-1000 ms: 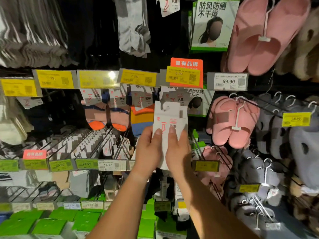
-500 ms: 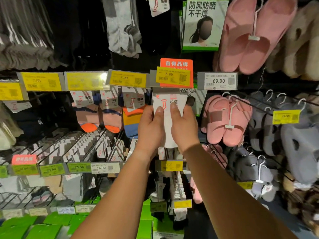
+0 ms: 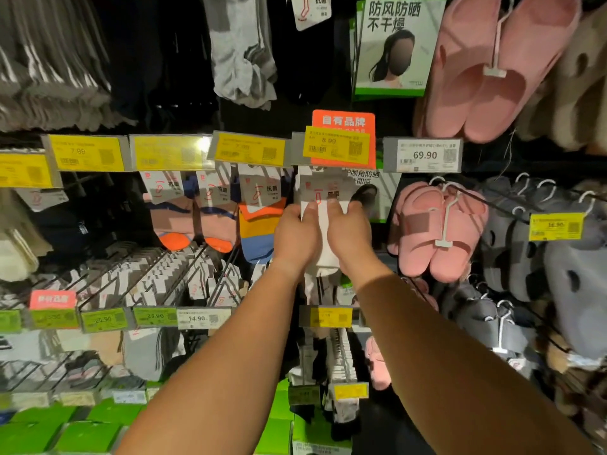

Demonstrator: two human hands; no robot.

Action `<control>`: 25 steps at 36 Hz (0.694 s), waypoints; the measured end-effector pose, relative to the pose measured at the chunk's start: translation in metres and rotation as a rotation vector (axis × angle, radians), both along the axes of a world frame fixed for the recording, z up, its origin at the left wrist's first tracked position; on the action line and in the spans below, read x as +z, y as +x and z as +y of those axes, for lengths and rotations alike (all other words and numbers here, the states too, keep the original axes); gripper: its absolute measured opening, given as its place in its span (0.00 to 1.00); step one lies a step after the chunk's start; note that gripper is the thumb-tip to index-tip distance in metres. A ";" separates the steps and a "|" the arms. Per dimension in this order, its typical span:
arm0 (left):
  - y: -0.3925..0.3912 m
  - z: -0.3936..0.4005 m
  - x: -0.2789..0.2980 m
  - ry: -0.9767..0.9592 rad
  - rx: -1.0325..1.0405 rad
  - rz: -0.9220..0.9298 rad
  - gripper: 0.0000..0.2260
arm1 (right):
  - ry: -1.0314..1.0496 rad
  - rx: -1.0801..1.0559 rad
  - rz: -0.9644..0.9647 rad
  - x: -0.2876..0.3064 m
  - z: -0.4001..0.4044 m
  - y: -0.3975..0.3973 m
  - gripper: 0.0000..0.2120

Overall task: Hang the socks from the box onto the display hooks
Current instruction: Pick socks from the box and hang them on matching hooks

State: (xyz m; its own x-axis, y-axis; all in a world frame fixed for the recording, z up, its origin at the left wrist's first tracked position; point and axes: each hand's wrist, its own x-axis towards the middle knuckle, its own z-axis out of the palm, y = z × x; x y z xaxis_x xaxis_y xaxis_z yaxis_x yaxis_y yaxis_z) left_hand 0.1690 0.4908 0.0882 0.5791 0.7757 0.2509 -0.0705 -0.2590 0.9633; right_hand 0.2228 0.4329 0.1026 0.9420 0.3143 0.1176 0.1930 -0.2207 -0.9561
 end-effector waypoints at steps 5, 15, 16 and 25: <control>0.000 0.007 -0.003 0.086 0.029 0.063 0.17 | -0.033 0.009 -0.003 -0.006 0.003 0.009 0.24; 0.012 0.027 0.009 -0.317 -0.247 -0.068 0.21 | 0.094 0.125 0.193 -0.002 -0.002 0.031 0.29; 0.014 0.029 0.013 -0.336 -0.283 -0.080 0.24 | 0.063 0.153 0.132 -0.002 0.000 0.036 0.24; 0.027 0.053 0.004 -0.360 -0.447 -0.102 0.23 | 0.205 0.092 0.355 -0.018 0.002 0.073 0.14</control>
State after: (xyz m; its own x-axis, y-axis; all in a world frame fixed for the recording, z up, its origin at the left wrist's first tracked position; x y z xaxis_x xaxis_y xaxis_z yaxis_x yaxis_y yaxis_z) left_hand 0.1959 0.5440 0.0922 0.8569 0.5079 0.0882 -0.1945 0.1601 0.9678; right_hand 0.2954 0.4351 0.0846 0.9044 0.4030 -0.1402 -0.1461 -0.0161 -0.9891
